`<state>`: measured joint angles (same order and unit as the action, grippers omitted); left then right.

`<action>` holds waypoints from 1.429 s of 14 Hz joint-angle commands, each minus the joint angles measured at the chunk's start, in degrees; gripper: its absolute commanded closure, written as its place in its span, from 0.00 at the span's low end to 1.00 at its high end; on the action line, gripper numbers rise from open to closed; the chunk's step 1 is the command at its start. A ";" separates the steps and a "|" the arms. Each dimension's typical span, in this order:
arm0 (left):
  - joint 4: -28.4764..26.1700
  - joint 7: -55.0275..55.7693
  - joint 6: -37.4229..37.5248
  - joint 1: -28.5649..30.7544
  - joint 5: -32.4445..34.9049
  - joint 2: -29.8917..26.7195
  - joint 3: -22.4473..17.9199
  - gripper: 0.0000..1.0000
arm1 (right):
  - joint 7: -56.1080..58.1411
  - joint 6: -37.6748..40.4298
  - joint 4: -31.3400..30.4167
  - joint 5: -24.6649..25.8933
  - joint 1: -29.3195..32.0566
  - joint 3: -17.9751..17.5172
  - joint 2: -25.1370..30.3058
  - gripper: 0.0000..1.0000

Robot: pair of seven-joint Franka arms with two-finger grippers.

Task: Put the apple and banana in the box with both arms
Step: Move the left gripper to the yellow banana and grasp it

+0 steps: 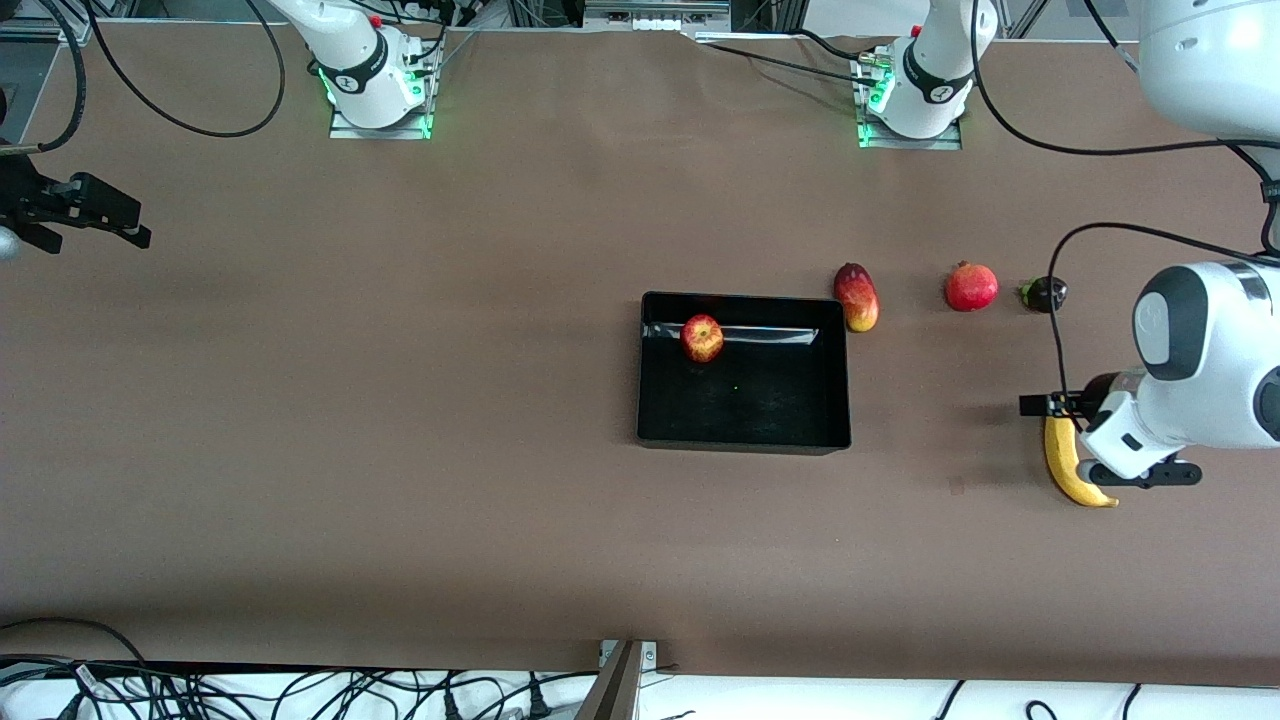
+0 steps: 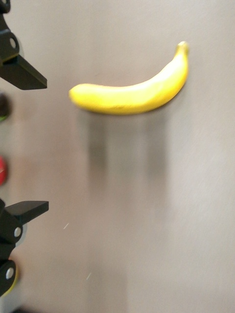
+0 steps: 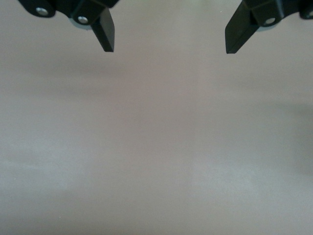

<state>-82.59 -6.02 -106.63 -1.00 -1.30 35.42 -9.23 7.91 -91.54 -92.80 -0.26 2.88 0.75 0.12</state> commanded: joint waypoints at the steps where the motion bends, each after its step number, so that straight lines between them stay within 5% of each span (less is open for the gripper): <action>1: 0.15 -3.64 -8.74 2.66 1.13 4.47 0.00 0.00 | 0.70 1.45 1.57 -0.36 -0.24 0.30 -0.55 0.00; 7: 0.15 -6.55 -17.72 4.86 1.04 10.53 -0.09 0.01 | 0.61 1.54 1.57 -0.44 -0.42 0.04 -0.47 0.00; 11: 0.15 -6.55 -21.51 5.57 1.04 13.26 -0.09 0.31 | 0.61 1.71 1.57 -0.09 -0.42 0.13 -0.47 0.00; 15: 0.15 -6.54 -22.57 5.83 1.13 13.97 -0.18 1.00 | 0.52 1.71 1.57 -0.09 -0.50 -0.14 -0.47 0.00; 20: 0.15 -4.71 -15.76 4.70 1.92 10.04 -0.09 1.00 | 0.52 1.80 1.57 -0.18 -0.50 -0.05 -0.38 0.00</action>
<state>-82.42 -11.57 -127.76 4.46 -1.09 49.06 -9.39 7.91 -91.05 -92.63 -0.27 2.65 0.53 0.11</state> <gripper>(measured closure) 0.656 0.000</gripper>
